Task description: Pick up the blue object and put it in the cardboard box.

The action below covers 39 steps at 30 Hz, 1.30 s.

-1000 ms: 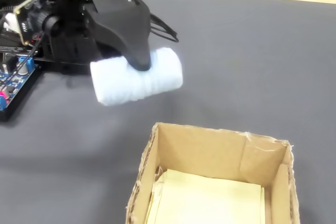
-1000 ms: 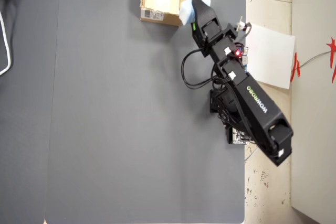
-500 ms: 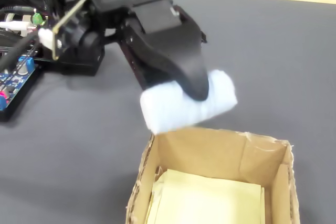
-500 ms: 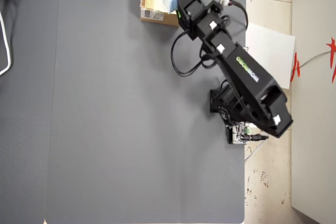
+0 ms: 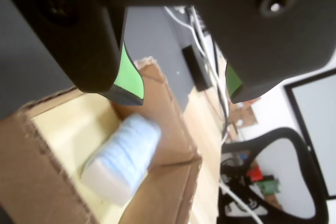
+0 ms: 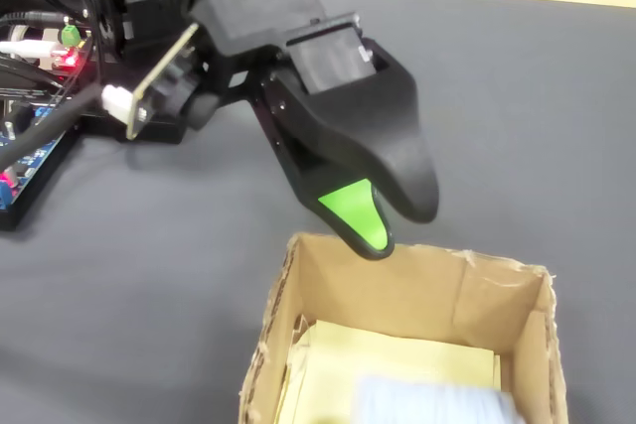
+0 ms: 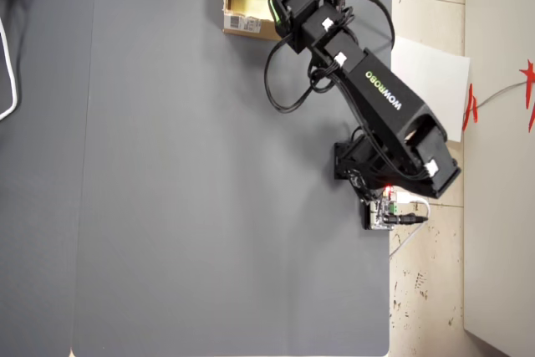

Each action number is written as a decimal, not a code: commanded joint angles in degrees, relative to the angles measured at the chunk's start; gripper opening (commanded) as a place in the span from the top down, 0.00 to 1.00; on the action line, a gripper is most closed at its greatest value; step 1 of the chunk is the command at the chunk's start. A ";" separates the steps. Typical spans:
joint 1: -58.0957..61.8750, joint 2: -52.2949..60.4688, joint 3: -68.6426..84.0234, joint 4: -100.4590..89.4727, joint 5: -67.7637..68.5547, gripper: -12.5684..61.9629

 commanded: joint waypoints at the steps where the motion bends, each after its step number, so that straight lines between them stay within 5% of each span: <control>1: -2.46 4.04 -2.81 -1.67 0.09 0.42; 23: -34.63 33.22 28.13 -9.14 0.18 0.38; 39: -45.35 33.84 49.39 -17.14 -0.44 0.38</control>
